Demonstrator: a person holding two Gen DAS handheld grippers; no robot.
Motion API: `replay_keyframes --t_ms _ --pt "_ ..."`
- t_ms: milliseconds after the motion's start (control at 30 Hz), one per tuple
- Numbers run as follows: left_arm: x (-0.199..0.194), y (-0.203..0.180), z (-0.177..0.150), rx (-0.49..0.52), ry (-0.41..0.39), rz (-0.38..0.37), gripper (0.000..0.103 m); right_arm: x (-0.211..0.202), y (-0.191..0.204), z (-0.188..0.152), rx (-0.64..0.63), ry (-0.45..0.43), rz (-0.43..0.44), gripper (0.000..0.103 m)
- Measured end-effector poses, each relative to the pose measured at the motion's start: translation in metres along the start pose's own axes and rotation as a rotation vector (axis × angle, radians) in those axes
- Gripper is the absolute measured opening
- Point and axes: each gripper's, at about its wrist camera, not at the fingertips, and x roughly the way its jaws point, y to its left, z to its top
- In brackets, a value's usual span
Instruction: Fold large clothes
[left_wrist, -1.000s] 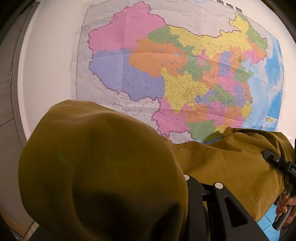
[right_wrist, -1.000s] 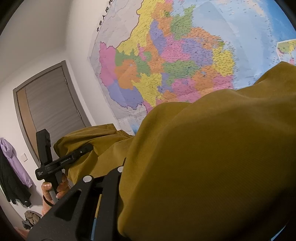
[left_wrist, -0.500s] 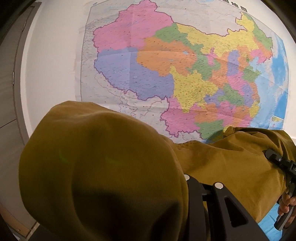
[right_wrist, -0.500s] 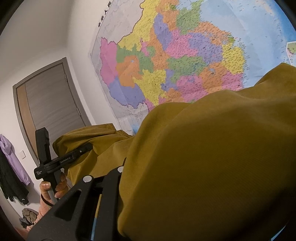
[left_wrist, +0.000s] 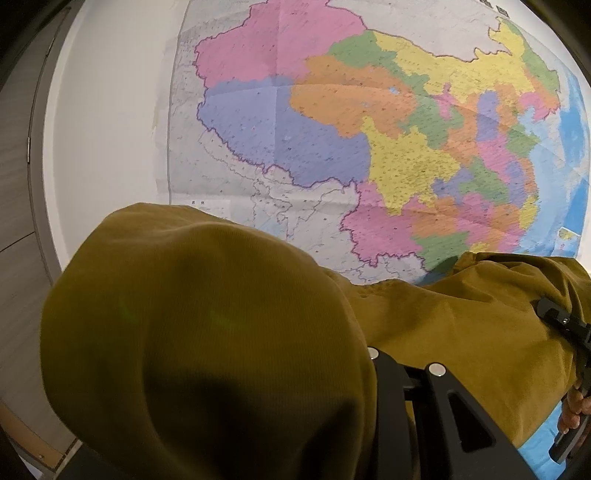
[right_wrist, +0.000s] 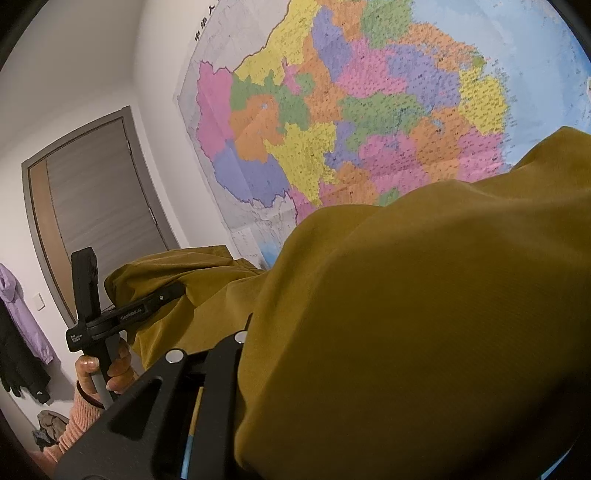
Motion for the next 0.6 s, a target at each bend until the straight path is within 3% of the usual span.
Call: replay_keyframes --t_ms 400,600 --pt "0.039 0.012 0.015 -0.02 0.028 0.055 0.027 0.028 -0.001 0.013 -0.048 -0.019 -0.044 0.017" --pt "0.061 0.029 0.015 -0.052 0.028 0.068 0.027 0.046 0.009 0.008 -0.154 -0.052 -0.071 0.017"
